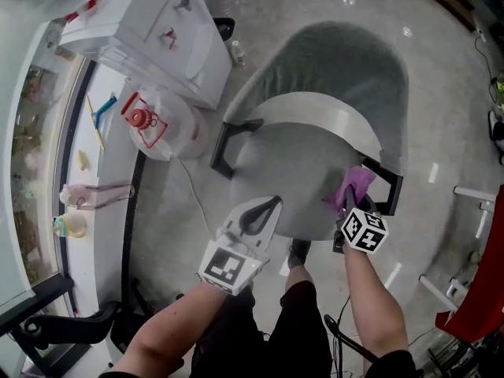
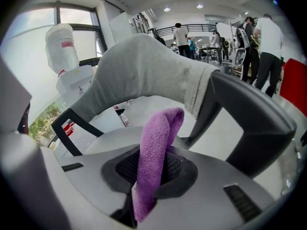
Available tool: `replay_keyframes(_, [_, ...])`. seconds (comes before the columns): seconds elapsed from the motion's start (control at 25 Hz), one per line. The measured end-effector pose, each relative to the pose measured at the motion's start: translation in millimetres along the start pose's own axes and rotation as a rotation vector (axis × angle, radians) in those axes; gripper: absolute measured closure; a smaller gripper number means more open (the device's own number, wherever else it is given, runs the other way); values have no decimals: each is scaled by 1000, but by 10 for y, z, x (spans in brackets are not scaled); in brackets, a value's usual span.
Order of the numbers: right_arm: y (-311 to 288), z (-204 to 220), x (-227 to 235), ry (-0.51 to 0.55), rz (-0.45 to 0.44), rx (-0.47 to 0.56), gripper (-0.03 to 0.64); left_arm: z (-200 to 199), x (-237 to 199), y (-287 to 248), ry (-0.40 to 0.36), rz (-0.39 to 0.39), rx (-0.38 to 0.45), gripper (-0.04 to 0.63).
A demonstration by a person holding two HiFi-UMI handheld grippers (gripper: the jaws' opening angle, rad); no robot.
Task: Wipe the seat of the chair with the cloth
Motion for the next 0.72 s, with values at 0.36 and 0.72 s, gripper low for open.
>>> replay_keyframes(0.36, [-269,396,328,12,158,-136,549,113,-59,-55,-18,6,-23,588])
replay_keyframes(0.72, [-567,585,-154,109,43,-211,549,187,-350,161,5,-64,-12,588])
Point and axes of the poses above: the fingertips, and each gripper's own axes: y backward along the fingers, x to its right, z out of its underside, the point moved 5 cm from there along y, backward along the fingers, and after that the axes turned 1 degree about x, right-handed, at the moved point
